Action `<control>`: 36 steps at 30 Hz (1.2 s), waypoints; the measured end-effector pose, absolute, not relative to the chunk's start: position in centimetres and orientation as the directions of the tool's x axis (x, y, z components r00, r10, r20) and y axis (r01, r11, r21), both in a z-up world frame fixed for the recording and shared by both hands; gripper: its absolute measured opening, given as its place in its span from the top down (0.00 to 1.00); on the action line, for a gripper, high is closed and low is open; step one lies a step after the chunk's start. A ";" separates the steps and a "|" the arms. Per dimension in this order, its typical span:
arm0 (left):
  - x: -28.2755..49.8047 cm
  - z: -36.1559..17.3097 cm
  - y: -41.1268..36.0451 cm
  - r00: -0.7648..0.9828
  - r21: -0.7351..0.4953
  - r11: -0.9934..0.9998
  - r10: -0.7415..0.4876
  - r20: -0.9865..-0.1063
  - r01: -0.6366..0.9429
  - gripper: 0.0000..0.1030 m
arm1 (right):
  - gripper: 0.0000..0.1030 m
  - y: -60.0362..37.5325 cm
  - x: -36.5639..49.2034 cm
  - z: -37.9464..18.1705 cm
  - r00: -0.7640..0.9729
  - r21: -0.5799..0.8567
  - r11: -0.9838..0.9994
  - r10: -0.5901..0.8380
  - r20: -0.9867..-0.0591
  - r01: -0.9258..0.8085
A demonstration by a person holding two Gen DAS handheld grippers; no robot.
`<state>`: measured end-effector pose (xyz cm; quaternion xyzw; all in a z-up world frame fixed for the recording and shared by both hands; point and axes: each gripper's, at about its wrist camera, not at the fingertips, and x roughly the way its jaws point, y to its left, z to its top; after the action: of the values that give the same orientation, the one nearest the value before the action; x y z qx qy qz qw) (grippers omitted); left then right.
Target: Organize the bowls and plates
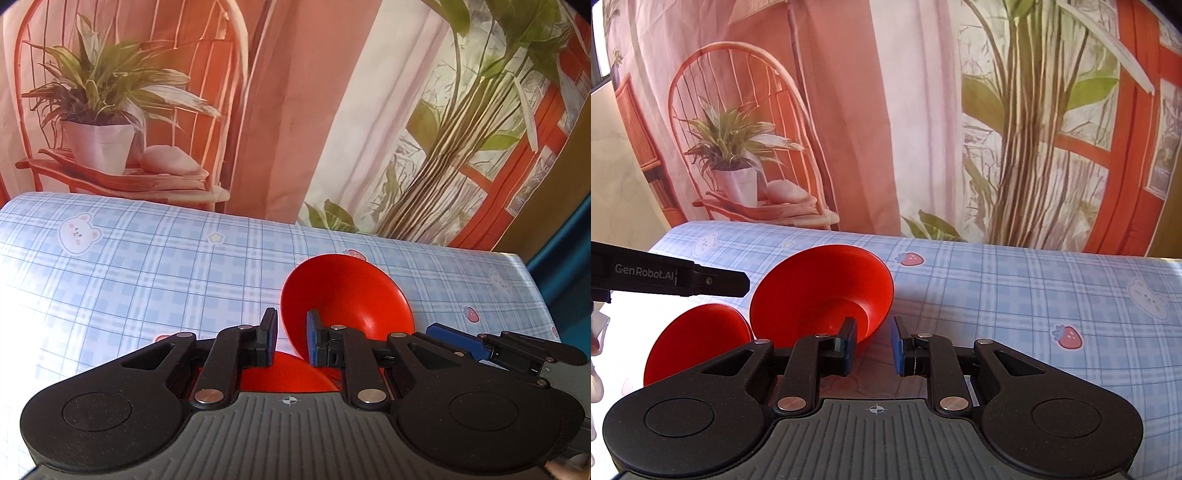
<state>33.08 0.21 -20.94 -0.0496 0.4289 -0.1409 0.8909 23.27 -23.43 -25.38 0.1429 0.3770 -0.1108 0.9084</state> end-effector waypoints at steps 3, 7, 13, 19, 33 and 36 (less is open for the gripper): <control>33.7 -21.5 -0.7 0.582 -0.197 0.955 -0.291 -0.759 0.221 0.83 | 0.82 -23.7 23.4 -26.0 0.694 0.198 0.928 -0.084 -0.715 0.317; 34.1 -21.9 -1.3 0.588 -0.177 0.958 -0.280 -0.759 0.227 0.83 | 0.82 -24.0 23.7 -26.4 0.699 0.222 0.923 -0.067 -0.712 0.315; 34.6 -22.3 -1.7 0.572 -0.190 0.953 -0.294 -0.766 0.234 0.83 | 0.83 -24.2 23.8 -26.7 0.704 0.239 0.921 -0.053 -0.708 0.309; 34.4 -22.0 -1.5 0.595 -0.182 0.958 -0.280 -0.753 0.221 0.83 | 0.83 -24.1 23.9 -26.7 0.706 0.242 0.922 -0.046 -0.706 0.302; 35.2 -23.2 -1.7 0.558 -0.160 0.965 -0.250 -0.791 0.207 0.83 | 0.85 -24.2 24.0 -26.7 0.712 0.258 0.916 -0.043 -0.701 0.308; 34.8 -22.7 -2.0 0.565 -0.155 0.964 -0.251 -0.786 0.214 0.83 | 0.84 -24.5 23.6 -26.2 0.722 0.263 0.913 -0.048 -0.690 0.312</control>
<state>34.83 -2.02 -22.65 -0.0209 0.4475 -0.1316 0.8843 23.62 -24.45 -26.23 0.1839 0.3595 -0.0989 0.9095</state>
